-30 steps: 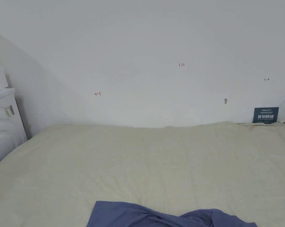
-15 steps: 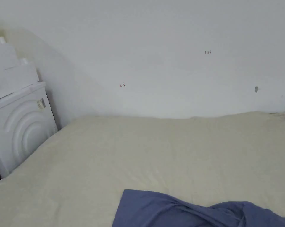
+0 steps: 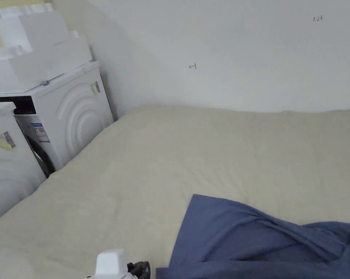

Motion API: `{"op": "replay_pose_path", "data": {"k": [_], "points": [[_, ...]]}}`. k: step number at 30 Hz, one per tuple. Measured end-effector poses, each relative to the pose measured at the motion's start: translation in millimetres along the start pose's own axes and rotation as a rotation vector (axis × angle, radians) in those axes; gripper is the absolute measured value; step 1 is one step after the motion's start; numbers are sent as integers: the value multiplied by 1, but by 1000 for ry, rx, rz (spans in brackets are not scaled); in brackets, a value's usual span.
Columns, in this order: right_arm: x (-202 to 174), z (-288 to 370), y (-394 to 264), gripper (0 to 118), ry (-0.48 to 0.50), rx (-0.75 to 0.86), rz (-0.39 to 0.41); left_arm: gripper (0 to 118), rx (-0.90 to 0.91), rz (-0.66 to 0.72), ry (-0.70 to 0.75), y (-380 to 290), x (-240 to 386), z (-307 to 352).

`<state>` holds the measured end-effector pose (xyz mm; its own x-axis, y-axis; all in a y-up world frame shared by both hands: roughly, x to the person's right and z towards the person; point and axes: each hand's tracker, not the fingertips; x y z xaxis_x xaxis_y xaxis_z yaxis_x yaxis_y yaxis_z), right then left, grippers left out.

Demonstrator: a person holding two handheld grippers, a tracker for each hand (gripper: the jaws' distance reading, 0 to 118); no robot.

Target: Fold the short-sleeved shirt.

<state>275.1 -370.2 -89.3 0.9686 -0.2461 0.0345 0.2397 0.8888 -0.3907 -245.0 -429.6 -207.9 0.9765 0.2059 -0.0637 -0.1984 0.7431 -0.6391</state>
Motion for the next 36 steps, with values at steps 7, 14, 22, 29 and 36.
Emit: {"op": "replay_pose_path", "data": {"k": [7,14,22,29,36], "points": [[-3,-12,-8,0,11,-46,8,82,-128,-23,19,-11,2,-89],[-1,-16,-8,0,-11,-87,23,82,-165,-90,94,-25,9,-125],[7,-19,-14,1,-29,-105,-29,17,-97,-314,183,-45,40,-118],[22,-29,-2,73,-111,-102,74,13,-98,-249,167,-45,44,-112],[91,-125,52,109,-152,-163,73,13,-164,-232,134,-36,34,-123]]}}
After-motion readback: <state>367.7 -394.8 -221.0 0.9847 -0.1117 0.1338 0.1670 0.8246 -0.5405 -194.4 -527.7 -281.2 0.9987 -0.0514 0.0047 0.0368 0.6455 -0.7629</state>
